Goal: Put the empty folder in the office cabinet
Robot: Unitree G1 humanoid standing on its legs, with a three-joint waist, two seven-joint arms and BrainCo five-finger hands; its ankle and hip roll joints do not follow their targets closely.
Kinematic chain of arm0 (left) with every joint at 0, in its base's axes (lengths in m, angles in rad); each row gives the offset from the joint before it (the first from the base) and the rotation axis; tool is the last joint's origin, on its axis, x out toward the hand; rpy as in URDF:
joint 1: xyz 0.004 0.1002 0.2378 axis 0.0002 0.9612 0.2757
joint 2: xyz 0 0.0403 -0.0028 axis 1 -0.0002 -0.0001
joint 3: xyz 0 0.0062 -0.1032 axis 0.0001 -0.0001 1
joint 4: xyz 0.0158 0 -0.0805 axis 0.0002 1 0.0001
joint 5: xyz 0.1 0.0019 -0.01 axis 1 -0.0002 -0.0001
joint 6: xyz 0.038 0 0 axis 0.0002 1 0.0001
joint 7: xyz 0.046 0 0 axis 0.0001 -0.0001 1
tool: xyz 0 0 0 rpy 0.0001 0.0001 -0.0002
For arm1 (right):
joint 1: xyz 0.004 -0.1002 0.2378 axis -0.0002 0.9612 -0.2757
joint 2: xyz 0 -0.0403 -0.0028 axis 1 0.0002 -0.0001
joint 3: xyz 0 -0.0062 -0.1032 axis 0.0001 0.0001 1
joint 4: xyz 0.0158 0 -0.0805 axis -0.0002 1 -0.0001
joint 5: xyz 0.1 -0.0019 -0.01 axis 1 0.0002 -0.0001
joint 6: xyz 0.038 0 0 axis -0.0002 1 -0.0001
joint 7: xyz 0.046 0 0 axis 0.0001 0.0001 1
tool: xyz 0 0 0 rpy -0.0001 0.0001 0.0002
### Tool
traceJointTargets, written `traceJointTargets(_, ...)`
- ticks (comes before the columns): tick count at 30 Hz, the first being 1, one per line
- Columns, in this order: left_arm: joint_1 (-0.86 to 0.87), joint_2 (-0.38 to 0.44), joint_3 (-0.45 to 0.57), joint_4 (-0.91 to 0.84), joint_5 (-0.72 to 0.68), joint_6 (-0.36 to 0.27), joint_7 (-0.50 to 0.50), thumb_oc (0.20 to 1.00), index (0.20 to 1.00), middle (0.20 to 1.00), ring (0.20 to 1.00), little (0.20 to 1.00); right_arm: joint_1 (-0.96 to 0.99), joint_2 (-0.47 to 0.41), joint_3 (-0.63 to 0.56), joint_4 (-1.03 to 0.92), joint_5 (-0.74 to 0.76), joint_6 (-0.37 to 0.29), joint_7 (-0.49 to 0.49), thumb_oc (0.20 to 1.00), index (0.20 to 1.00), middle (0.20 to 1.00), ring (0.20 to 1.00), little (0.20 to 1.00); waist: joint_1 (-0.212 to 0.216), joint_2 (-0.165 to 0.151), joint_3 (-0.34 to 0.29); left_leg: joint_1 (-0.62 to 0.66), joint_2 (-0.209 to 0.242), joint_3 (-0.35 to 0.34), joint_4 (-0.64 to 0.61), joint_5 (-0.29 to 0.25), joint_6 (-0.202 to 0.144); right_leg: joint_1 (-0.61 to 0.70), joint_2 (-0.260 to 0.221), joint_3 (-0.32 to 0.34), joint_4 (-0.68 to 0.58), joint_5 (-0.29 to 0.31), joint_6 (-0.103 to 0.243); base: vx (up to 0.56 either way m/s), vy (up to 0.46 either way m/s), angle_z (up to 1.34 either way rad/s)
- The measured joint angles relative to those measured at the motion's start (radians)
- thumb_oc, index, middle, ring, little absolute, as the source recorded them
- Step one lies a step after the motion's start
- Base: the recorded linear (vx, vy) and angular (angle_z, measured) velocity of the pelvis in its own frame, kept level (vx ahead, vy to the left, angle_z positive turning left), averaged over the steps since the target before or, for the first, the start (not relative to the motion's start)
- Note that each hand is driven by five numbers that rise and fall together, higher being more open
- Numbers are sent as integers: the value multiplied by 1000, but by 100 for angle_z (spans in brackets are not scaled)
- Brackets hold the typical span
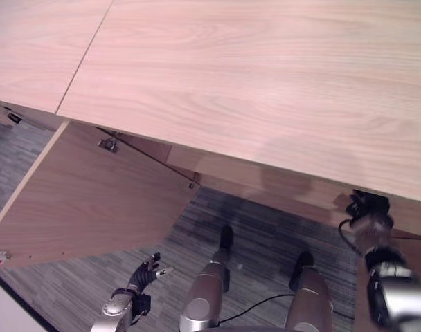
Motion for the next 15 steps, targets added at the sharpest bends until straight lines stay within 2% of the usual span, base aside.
traceJointTargets(2, 1, -34, 75, 1, 4, -1, -15, 1000, 1000, 1000, 1000, 1000, 118, 41, -38, -119, -33, -35, 38, 1000, 1000, 1000, 1000, 1000, -12, 0, -2, 29, 7, 3, -23, 4, -1, 34, 7, -7, -26, 12, -2, 48, 7, -1)
traceJointTargets(3, 8, -25, 83, 10, 5, -12, -17, 1000, 1000, 1000, 1000, 1000, 154, 44, -3, -129, -69, -50, 57, 1000, 1000, 1000, 1000, 1000, -15, -10, -5, 52, 8, 3, -29, 2, 1, 61, 7, -11, -38, 12, -2, 0, 0, 0)
traceJointTargets(6, 10, -8, 86, 78, 24, -7, -31, 1000, 1000, 1000, 1000, 1000, 180, 27, 69, -111, -144, -37, 101, 1000, 1000, 1000, 1000, 1000, -40, -58, -56, 68, 10, 12, -35, -7, 6, 85, 14, -9, -70, 21, 5, 75, 2, -4)
traceJointTargets(9, 53, -6, 85, 82, 53, -6, -58, 1000, 1000, 1000, 1000, 1000, 258, -5, 152, -155, -252, -27, 180, 1000, 1000, 1000, 1000, 1000, -41, -87, -98, 130, 13, 16, -49, -19, 13, 163, 20, -13, -127, 28, 14, 88, 0, -4)
traceJointTargets(12, 85, -10, 86, 139, 79, -7, -77, 1000, 1000, 1000, 1000, 1000, 313, -4, 198, -181, -280, -25, 240, 1000, 1000, 1000, 1000, 1000, -53, -111, -149, 184, 12, 33, -67, -28, 20, 221, 24, -10, -177, 37, 28, 59, -1, -11)
traceJointTargets(15, 75, -36, 97, 247, 110, -7, -79, 1000, 1000, 1000, 1000, 1000, 347, 4, 206, -159, -311, -20, 288, 1000, 1000, 1000, 1000, 1000, -78, -122, -185, 222, 12, 38, -85, -33, 22, 284, 34, -11, -248, 65, 40, 91, -1, -8)
